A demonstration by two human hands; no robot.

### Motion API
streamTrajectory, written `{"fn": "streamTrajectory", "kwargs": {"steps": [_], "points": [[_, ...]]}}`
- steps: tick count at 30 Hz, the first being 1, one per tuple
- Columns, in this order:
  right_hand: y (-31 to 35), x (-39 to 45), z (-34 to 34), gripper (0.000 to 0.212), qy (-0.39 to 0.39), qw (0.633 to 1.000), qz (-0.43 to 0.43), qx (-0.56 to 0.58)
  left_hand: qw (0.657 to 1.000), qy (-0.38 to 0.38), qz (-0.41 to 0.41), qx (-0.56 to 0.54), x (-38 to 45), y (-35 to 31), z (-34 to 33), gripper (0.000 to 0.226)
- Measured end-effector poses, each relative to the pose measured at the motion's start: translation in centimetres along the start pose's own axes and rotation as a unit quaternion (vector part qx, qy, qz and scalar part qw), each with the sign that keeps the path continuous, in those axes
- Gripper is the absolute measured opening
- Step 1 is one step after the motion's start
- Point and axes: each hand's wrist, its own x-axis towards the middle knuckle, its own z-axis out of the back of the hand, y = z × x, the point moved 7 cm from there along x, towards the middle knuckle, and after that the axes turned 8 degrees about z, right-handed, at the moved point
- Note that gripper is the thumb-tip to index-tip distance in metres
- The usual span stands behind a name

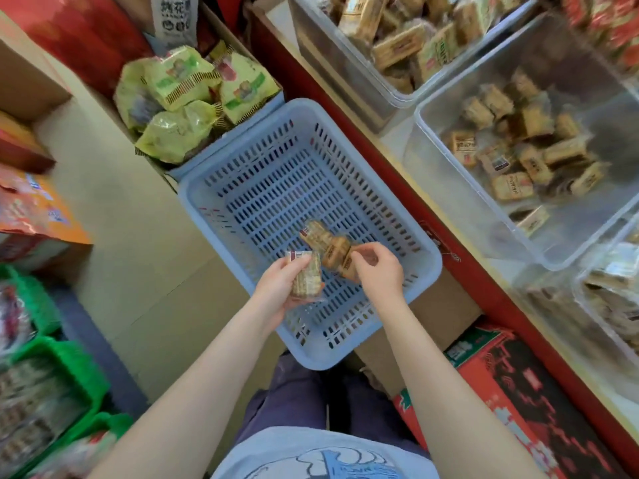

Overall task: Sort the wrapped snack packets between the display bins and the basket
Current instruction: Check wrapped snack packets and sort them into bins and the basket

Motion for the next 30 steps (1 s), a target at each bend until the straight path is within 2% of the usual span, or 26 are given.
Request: {"fn": "streamTrajectory", "kwargs": {"steps": [2, 7, 10, 13, 18, 20, 22, 27, 30], "points": [[1.6, -1.1, 1.6, 0.007, 0.001, 0.999, 0.012, 0.04, 0.999, 0.032, -0.024, 0.014, -1.4, -0.8, -1.1, 0.033], [7.2, -5.6, 5.2, 0.014, 0.061, 0.983, 0.048, 0.167, 0.983, 0.089, -0.118, 0.107, -7.1, -4.0, -5.5, 0.03], [9.7, -8.1, 8.5, 0.018, 0.04, 0.978, 0.086, 0.187, 0.966, 0.105, -0.177, 0.157, -10.8, -5.6, -8.3, 0.027], [11.0, -10.4, 11.9, 0.011, 0.021, 0.971, 0.118, 0.206, 0.947, 0.096, -0.242, 0.188, -14.1, -6.7, -10.2, 0.023], [11.1, -13.7, 16.3, 0.008, -0.005, 0.961, 0.147, 0.232, 0.921, 0.095, -0.319, 0.201, -19.0, -6.5, -12.8, 0.019], [10.8, -14.8, 17.8, 0.002, -0.025, 0.959, 0.16, 0.233, 0.919, 0.112, -0.324, 0.195, -20.5, -6.0, -13.8, 0.017], [10.3, -16.2, 19.4, 0.009, -0.06, 0.954, 0.178, 0.232, 0.917, 0.133, -0.317, 0.203, -21.7, -5.1, -15.0, 0.016], [9.6, -19.1, 21.4, 0.012, -0.12, 0.942, 0.208, 0.236, 0.936, 0.155, -0.243, 0.203, -22.2, -3.2, -17.1, 0.003], [9.0, -20.2, 22.3, 0.013, -0.124, 0.942, 0.203, 0.237, 0.944, 0.189, -0.214, 0.167, -22.5, -2.7, -17.8, 0.013]]}}
